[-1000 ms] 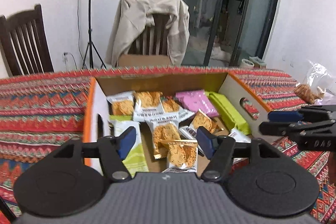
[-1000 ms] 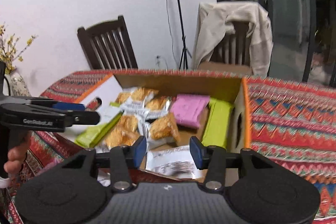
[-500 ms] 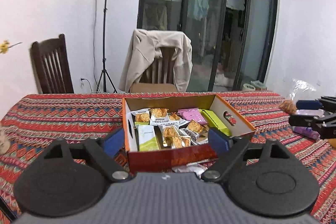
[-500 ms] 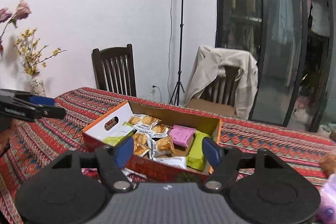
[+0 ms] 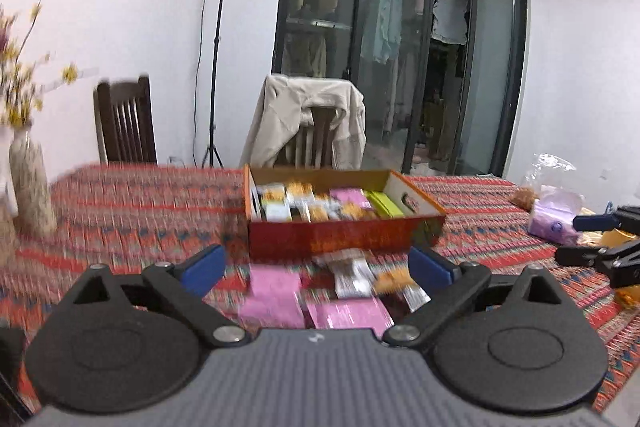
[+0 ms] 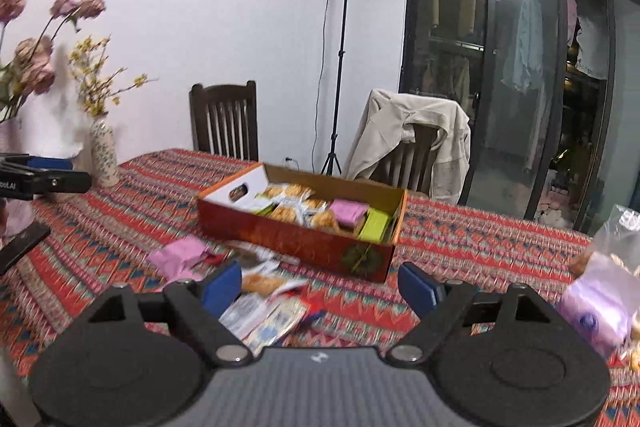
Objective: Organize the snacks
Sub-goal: 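Withdraw both tools from the box toward the remaining snacks, then grasp a pink packet with the left tool while the right tool grasps a cookie packet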
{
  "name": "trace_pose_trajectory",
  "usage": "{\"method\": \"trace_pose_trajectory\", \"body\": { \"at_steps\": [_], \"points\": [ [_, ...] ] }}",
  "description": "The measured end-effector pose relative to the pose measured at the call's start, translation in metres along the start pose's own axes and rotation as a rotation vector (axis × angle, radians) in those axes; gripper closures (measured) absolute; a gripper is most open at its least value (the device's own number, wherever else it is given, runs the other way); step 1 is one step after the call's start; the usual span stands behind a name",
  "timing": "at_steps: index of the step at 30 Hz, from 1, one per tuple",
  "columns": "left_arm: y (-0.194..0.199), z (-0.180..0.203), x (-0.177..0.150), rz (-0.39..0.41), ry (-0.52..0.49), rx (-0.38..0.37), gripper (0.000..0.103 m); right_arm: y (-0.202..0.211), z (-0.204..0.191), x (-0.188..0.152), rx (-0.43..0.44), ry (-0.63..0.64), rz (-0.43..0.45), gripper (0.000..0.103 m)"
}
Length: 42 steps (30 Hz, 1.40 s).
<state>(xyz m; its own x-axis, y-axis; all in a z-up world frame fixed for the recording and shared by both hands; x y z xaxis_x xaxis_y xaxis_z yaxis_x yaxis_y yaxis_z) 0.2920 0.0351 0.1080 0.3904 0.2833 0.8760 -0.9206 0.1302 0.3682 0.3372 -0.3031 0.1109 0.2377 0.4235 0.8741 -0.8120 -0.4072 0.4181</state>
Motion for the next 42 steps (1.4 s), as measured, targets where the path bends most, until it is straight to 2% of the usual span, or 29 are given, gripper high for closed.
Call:
{"method": "trace_pose_trajectory", "body": {
  "at_steps": [4, 10, 13, 17, 22, 30, 36, 40, 42],
  "points": [
    [0.007, -0.008, -0.035, -0.080, 0.060, -0.026, 0.003, 0.006, -0.025, -0.025, 0.025, -0.006, -0.028, 0.017],
    [-0.006, -0.022, -0.083, -0.213, 0.080, 0.007, 0.003, 0.001, -0.055, -0.070, 0.093, -0.077, -0.091, 0.017],
    [-0.009, -0.027, -0.095, -0.238, 0.082, 0.011, 0.003, -0.004, -0.065, -0.088, 0.112, -0.117, -0.124, 0.017],
    [-0.012, -0.029, -0.095, -0.243, 0.086, 0.007, 0.003, -0.010, -0.073, -0.101, 0.124, -0.143, -0.152, 0.017],
    [-0.023, -0.032, -0.094, -0.255, 0.090, 0.013, 0.003, -0.018, -0.071, -0.097, 0.120, -0.154, -0.152, 0.016],
    [-0.052, -0.036, -0.079, -0.270, 0.108, 0.015, 0.003, -0.055, -0.061, -0.068, 0.124, -0.141, -0.151, 0.016],
    [-0.109, -0.012, -0.073, -0.322, 0.106, -0.028, 0.002, -0.083, -0.059, -0.049, 0.131, -0.126, -0.141, 0.016],
    [-0.152, 0.002, -0.075, -0.371, 0.134, -0.032, 0.002, -0.095, -0.052, -0.047, 0.128, -0.122, -0.156, 0.016],
    [-0.166, 0.002, -0.078, -0.366, 0.143, -0.010, 0.002, -0.098, -0.044, -0.048, 0.117, -0.126, -0.163, 0.016]
  ]
}}
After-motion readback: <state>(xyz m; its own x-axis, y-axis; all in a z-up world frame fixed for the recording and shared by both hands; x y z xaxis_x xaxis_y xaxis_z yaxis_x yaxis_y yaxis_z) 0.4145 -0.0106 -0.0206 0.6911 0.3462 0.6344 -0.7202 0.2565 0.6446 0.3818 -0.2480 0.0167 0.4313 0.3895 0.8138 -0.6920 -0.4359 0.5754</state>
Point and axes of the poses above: each gripper's, at about its wrist camera, not at the fingertips, and y roughly against the way its jaws point, z to its right, x to its top, the point moved 5 cm from there along -y, roughly the way its jaws point, and after that the axes turned 13 degrees about y, right-handed, at the moved point
